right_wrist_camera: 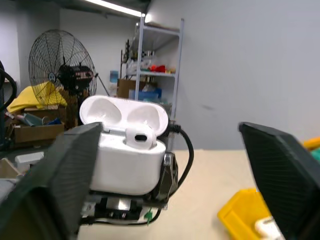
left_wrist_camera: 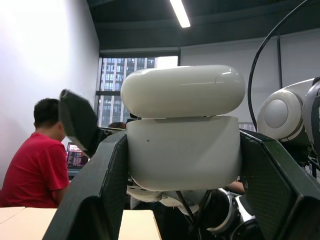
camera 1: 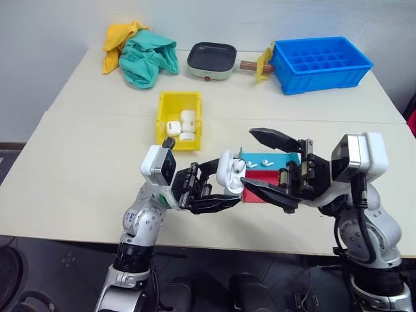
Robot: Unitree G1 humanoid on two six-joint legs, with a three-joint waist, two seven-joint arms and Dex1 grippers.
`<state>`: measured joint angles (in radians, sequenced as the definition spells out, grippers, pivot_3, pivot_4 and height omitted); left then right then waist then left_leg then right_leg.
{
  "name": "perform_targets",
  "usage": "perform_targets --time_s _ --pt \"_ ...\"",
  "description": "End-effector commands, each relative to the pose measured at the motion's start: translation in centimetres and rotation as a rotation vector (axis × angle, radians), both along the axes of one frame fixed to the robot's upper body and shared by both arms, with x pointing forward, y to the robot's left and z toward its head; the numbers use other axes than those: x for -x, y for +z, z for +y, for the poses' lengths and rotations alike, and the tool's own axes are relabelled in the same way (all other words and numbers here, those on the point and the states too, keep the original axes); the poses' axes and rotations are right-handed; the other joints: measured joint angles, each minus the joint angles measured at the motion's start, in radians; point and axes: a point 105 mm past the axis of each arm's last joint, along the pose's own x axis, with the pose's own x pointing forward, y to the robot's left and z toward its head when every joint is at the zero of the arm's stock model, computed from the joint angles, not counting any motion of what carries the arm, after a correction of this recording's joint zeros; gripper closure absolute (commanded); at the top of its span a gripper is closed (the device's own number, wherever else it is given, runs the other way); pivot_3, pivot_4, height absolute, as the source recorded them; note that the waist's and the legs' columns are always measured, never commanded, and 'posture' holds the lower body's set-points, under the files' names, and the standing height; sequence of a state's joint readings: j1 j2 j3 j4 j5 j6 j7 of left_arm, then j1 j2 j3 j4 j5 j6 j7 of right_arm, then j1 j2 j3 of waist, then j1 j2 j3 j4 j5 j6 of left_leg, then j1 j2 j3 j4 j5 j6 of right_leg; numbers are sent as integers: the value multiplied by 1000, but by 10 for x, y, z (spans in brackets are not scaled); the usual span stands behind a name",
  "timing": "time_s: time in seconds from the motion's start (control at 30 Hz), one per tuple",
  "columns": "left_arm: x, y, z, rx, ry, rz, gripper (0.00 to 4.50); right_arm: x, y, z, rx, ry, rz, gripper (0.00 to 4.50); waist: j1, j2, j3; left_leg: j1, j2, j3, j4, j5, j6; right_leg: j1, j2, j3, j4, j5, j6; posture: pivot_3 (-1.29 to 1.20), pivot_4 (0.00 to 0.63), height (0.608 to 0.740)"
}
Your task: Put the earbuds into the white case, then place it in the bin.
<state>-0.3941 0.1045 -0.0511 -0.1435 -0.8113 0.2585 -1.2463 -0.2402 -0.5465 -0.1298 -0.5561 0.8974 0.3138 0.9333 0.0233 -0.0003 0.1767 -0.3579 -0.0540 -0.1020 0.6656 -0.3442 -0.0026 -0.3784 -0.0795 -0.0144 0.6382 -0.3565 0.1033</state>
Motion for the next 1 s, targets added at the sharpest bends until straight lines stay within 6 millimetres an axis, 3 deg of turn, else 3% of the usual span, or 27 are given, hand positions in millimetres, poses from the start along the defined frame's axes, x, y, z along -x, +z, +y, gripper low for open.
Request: perform_targets --time_s 0.03,0.13,0.33,0.43,0.53,0.67,0.83,0.93,1.0 --pt "-3 -9 21 -39 97 -12 1704 9 9 -39 40 -155 -9 15 5 0 0 0 0 0 -1 0 0 0 0 0 -1 0 0 0 150 740" --pt "-11 -23 39 -86 188 11 1704 13 -13 -84 193 -333 30 15 6 0 0 0 0 0 -2 -1 1 1 0 -1 -3 0 0 0 150 740" --pt "-15 -35 58 -128 301 23 1704 23 -84 -193 456 -683 230 15 4 0 0 1 -1 2 0 -1 3 4 0 1 -3 0 0 0 150 740" --pt "-15 -36 60 -130 324 17 1704 15 -93 -209 535 -742 238 15 -8 0 0 3 -1 4 -1 -1 4 4 0 3 -3 0 0 0 150 740" --pt "-14 -35 58 -121 333 11 1704 -15 -80 -188 608 -698 207 15 -32 4 -1 5 0 7 -1 0 3 4 1 6 -1 0 0 0 150 740" --pt "-12 -33 53 -115 330 1 1704 -33 -69 -151 695 -495 249 15 -25 4 -1 6 1 5 -1 0 1 3 2 6 0 0 -1 0 150 740" --pt "-12 -30 47 -105 323 -11 1704 -76 -46 -107 833 -379 216 15 -21 3 0 3 0 3 0 0 1 2 1 5 -2 0 -1 0 150 740" --pt "-12 -28 43 -100 317 -15 1704 -102 -43 -90 885 -365 199 620 -6 3 0 2 0 0 0 -1 0 1 0 2 -2 0 -1 0 150 740" --pt "-11 -27 41 -98 312 -16 1704 -120 -46 -81 946 -362 177 1296 -3 3 0 1 0 0 -1 -1 1 -1 0 2 -3 0 -1 0 150 740"
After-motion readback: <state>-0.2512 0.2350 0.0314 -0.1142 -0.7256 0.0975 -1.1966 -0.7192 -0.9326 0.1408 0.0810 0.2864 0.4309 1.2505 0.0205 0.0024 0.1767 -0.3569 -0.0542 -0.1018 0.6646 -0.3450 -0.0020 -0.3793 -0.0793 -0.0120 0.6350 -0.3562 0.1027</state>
